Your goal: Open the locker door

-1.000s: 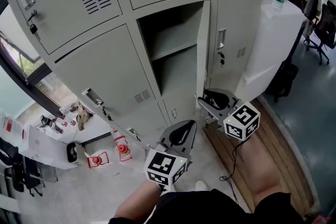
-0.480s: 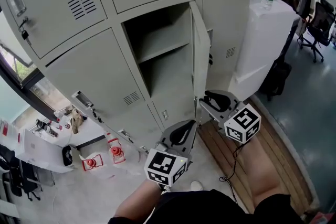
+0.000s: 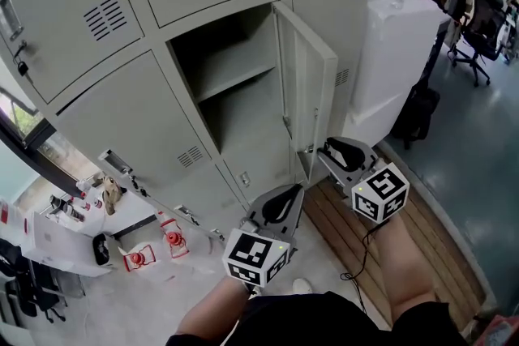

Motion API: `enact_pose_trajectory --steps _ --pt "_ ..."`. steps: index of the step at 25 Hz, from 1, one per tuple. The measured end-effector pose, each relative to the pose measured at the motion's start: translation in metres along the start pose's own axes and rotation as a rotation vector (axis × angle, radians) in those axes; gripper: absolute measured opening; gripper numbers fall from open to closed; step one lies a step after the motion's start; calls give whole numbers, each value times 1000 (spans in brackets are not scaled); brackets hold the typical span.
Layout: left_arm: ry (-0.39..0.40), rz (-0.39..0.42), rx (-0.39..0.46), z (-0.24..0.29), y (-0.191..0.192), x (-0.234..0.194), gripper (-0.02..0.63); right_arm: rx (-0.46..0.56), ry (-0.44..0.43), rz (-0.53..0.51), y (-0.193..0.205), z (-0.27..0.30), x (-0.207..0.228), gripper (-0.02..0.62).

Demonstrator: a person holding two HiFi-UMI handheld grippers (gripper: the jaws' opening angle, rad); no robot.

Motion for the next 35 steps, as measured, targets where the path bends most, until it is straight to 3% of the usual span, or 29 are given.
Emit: enact_pose_trajectory --steps 7,11,18,35 --pt "37 5 3 8 -2 6 17 32 171 25 -2 -19 19 163" --pt "53 7 2 10 -4 11 17 54 297 17 -4 -27 32 112" --pt "47 7 -7 11 -3 12 17 75 380 35 -5 -32 51 65" --pt "-118 4 -32 -9 -4 28 17 69 305 18 -4 -35 50 61"
Point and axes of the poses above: the fingertips, and each gripper's own axes: z forward along the fingers, x to its right, y out of its underside, the point moved 6 cm from there along -z, backward along the fingers, and after that the axes turned 15 degrees about z, right-handed, at the moved point
